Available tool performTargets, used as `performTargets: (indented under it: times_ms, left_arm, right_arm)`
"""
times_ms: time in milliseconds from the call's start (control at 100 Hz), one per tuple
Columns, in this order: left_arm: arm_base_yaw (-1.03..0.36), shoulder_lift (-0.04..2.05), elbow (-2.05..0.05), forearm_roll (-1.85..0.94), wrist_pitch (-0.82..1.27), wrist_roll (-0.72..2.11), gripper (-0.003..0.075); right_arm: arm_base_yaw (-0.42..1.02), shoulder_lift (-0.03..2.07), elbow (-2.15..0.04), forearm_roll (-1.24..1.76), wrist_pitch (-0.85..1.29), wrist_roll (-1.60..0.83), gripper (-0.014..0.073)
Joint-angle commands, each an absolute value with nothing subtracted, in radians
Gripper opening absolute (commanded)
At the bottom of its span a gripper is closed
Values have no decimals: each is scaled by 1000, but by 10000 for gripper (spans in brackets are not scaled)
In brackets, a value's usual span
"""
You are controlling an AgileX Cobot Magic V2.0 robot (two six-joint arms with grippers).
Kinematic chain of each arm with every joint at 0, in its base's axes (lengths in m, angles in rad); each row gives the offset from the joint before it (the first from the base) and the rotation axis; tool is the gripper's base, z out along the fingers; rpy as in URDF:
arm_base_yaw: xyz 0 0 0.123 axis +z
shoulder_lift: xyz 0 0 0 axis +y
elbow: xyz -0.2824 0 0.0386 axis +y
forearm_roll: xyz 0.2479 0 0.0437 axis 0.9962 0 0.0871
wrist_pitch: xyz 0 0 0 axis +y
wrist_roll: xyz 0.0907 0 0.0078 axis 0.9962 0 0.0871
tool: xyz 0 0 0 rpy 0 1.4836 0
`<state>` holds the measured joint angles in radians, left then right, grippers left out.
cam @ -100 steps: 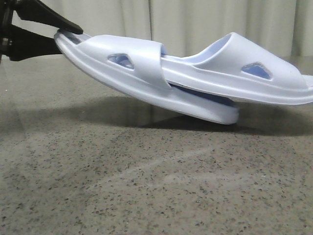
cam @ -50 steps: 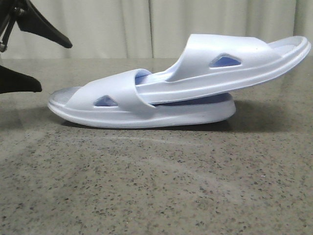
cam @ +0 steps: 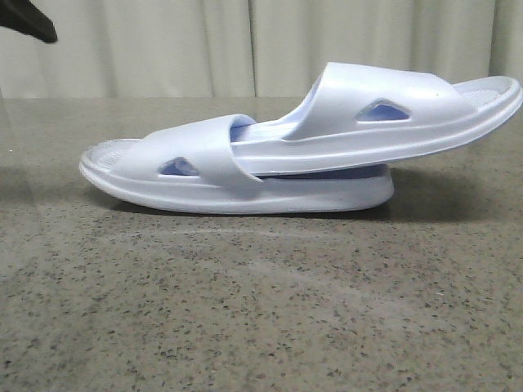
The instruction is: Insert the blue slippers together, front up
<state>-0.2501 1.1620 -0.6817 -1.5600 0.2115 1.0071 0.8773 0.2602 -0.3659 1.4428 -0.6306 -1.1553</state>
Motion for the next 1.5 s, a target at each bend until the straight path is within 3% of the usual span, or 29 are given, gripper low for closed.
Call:
performTargets:
  times_ms: [0, 300, 520, 820, 900, 1040, 1190, 1270, 1490]
  left_arm:
    - [-254, 1060, -704, -1518, 189, 1025, 499]
    - [-254, 756, -541, -1404, 52, 1025, 499]
    - [-254, 510, -357, -1383, 50, 1025, 498]
    - [-254, 307, -277, -1375, 52, 1025, 470]
    - [-254, 300, -268, -1359, 52, 1025, 436]
    - [-254, 300, -266, -1325, 50, 1025, 339]
    - [-254, 300, -266, -1322, 50, 1025, 141]
    - [-254, 300, -266, -1322, 50, 1025, 14]
    - [-254, 300, -266, -1321, 50, 1027, 16]
  right_arm:
    - [876, 268, -400, 1436, -640, -1255, 292]
    - [876, 268, -399, 1588, -680, -1605, 292]
    - [876, 268, -396, 1611, -599, -1684, 292]
    - [876, 268, -369, 1611, -600, -1707, 286]
    - [876, 268, -369, 1612, -627, -1707, 266]
    - [876, 268, -369, 1614, -665, -1707, 97]
    - [876, 268, -369, 1614, -667, -1707, -100]
    - [876, 268, -369, 1616, -676, -1707, -107]
    - [876, 268, -369, 1616, -681, -1707, -107]
